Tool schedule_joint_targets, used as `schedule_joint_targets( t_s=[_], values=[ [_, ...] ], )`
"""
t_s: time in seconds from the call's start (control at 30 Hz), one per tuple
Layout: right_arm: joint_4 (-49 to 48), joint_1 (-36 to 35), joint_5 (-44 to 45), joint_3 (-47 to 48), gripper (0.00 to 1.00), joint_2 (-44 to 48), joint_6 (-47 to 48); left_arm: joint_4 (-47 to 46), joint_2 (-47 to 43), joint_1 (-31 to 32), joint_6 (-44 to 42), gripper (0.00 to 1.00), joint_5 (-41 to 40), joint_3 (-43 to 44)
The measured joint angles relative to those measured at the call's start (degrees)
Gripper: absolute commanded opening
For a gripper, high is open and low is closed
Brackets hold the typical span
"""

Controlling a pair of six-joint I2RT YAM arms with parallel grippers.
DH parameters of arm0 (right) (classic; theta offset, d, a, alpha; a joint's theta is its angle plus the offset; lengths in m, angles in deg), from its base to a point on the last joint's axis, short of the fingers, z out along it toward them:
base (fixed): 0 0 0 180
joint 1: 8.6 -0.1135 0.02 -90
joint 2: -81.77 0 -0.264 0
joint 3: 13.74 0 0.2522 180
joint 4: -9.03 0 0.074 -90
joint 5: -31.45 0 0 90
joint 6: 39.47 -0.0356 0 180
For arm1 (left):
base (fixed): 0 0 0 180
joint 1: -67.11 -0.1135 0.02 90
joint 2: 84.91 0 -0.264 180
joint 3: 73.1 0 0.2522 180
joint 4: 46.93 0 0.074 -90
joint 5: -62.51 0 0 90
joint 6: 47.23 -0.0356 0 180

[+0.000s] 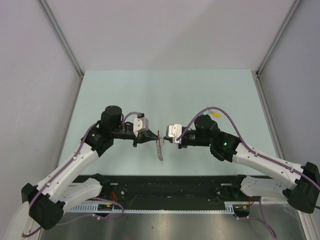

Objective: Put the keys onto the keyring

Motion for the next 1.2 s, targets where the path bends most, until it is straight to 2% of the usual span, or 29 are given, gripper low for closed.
schedule_joint_targets(
  t_s=[1.2],
  values=[
    [0.39,-0.02,0.09,0.0,0.0,1.05,-0.04,0.48,0.42,0.39,-0.46,0.0,-0.22,0.11]
  ],
)
